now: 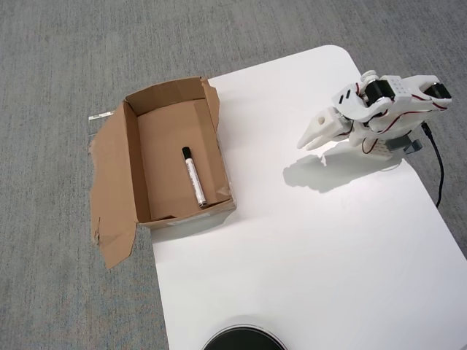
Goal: Grasp a pen and put it in the box.
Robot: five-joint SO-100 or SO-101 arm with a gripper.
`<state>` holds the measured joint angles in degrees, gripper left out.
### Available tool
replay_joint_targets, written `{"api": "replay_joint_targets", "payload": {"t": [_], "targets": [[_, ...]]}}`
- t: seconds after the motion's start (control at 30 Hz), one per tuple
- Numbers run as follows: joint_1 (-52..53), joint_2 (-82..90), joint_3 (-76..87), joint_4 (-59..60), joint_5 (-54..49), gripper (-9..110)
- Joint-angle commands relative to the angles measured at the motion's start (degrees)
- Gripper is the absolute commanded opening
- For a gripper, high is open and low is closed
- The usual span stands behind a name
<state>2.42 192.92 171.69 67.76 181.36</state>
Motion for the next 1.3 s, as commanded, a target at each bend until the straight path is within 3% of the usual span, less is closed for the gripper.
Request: {"api": "replay_joint_targets", "payload": {"t": [0.0,0.3,0.47,1.27], "targets": [[-0.13,3.87,10.85,-0.18,0.13,12],[-0.13,3.96,10.85,12.83,0.22,10],[-0.04,3.96,10.77,12.83,0.66,-1],[0.4,3.69,10.68,12.83,0.75,1]]}}
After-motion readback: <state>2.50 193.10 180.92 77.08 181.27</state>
